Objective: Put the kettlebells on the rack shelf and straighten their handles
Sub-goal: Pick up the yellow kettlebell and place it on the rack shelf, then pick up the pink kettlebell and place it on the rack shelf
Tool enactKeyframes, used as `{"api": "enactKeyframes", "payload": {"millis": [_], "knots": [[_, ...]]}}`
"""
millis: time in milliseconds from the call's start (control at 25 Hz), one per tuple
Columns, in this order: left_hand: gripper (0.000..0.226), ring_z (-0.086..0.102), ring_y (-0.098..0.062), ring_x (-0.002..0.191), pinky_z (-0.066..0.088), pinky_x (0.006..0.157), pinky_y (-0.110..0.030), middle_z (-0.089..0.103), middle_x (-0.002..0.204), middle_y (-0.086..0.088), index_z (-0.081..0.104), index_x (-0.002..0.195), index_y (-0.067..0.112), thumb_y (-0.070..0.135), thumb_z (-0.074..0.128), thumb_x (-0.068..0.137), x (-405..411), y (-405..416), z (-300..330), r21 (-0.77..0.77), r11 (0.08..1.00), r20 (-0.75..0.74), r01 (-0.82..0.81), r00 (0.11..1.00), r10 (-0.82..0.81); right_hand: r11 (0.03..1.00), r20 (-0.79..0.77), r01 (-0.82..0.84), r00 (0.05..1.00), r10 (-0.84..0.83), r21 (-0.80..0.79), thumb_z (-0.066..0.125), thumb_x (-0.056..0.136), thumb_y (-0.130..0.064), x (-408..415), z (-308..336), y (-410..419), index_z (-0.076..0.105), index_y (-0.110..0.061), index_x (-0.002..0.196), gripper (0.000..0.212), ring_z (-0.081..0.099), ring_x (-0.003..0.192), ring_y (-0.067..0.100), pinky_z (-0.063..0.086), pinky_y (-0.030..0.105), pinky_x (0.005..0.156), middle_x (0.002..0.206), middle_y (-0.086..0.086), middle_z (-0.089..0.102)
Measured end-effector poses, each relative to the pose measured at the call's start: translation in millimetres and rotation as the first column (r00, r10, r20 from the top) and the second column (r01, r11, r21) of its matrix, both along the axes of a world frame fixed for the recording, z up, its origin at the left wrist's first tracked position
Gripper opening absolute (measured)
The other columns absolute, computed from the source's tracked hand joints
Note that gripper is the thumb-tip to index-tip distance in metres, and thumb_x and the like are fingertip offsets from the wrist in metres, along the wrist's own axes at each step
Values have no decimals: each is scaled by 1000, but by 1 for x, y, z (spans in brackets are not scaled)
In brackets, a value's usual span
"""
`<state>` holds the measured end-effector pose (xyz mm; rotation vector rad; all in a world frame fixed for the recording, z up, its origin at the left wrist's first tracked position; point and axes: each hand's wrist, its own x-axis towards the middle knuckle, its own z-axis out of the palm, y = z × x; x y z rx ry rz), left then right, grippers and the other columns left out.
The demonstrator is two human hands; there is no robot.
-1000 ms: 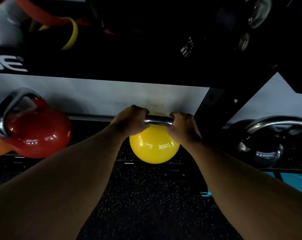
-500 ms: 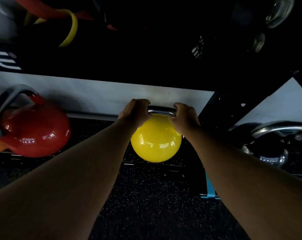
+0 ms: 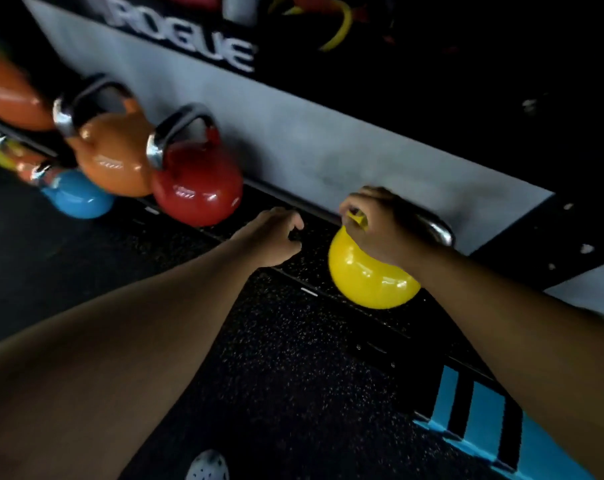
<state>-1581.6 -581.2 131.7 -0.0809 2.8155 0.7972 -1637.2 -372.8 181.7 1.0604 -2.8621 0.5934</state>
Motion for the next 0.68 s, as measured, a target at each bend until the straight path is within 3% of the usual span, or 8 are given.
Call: {"api": "enactKeyframes", "payload": {"millis": [160, 360, 520, 680], "knots": [[22, 62, -20, 104, 53, 91, -40, 66, 116, -2, 67, 108, 25, 28, 56, 89, 109, -71, -6, 25, 971, 119, -238, 965, 234, 978, 166, -199, 968, 187, 59, 60, 84, -22, 67, -24, -86, 67, -17, 84, 9, 66, 78, 24, 53, 37, 69, 80, 2, 70], [23, 62, -24, 105, 52, 93, -45, 66, 117, -1, 65, 110, 27, 24, 50, 94, 305, -151, -59, 38, 822, 388, -568, 767, 511, 894, 416, -426, 845, 337, 141, 54, 93, -36, 198, -89, -192, 65, -28, 89, 14, 67, 81, 14, 56, 33, 69, 84, -8, 70], [21, 60, -25, 108, 51, 95, -47, 63, 119, -2, 64, 108, 28, 22, 48, 95, 508, -186, -111, 16, 610, 486, -792, 539, 687, 734, 548, -652, 690, 473, 188, 51, 94, -38, 354, -147, -270, 64, -32, 90, 14, 61, 76, 8, 52, 31, 64, 83, -12, 65], [18, 62, -28, 108, 49, 97, -46, 66, 119, -8, 65, 103, 25, 22, 50, 93, 685, -180, -153, -9, 374, 546, -927, 309, 779, 596, 664, -776, 558, 498, 205, 51, 94, -38, 510, -189, -314, 64, -31, 93, 15, 60, 79, 10, 55, 36, 71, 85, -11, 65]]}}
